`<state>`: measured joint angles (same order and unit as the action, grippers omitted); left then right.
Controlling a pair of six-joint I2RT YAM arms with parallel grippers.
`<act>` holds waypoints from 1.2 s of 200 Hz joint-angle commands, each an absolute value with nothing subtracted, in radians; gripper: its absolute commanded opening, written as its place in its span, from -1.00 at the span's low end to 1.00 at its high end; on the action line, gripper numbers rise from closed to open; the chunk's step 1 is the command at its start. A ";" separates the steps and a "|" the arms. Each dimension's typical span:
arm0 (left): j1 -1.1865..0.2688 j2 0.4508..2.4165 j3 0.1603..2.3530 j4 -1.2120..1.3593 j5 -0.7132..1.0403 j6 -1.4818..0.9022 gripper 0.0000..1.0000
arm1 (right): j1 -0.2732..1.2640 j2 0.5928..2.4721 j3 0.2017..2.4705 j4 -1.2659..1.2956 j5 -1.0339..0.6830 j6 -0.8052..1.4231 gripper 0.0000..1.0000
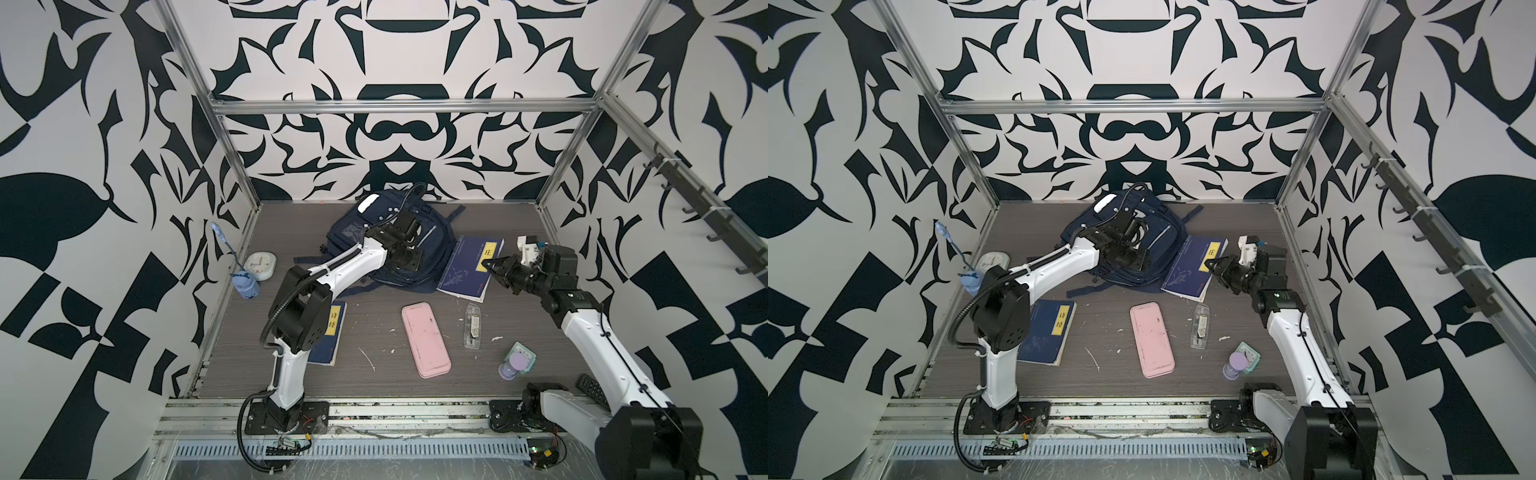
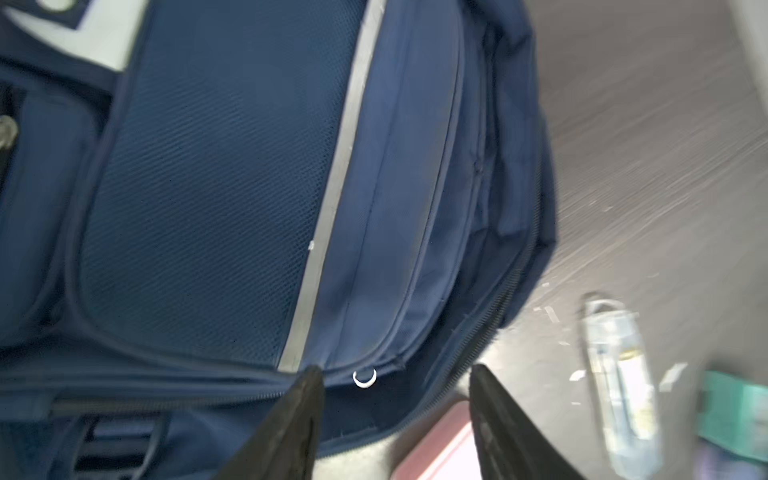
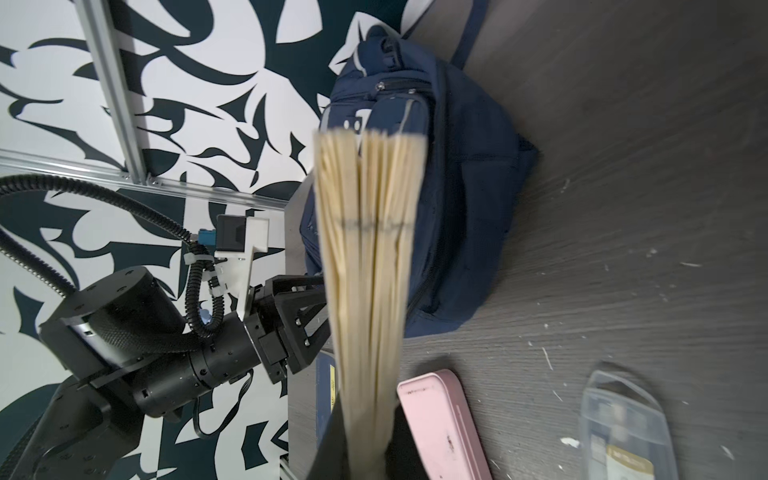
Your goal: Pack the student bag
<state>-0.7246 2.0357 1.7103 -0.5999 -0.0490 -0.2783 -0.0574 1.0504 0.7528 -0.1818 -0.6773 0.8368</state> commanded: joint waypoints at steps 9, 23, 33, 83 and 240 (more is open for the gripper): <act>-0.755 2.118 1.799 -0.721 -0.194 -0.179 0.11 | -0.084 1.032 0.765 -0.214 -0.712 0.801 -1.00; -0.766 2.143 1.820 -0.725 -0.210 -0.164 0.12 | -0.084 1.028 0.765 -0.218 -0.710 0.799 -1.00; -0.773 2.160 1.834 -0.729 -0.233 -0.153 0.13 | -0.084 1.028 0.764 -0.216 -0.714 0.801 -1.00; -0.787 2.212 1.876 -0.739 -0.323 -0.097 0.13 | -0.083 1.034 0.762 -0.206 -0.734 0.809 -1.00; -0.783 2.180 1.986 -0.785 -0.330 -0.064 -1.00 | -0.084 1.045 0.762 -0.187 -0.758 0.812 -1.00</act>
<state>-0.7967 2.2463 1.9465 -0.7570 -0.3157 -0.0586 -0.0837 1.0504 0.7502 -0.2356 -0.7235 0.8165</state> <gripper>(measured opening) 0.063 0.117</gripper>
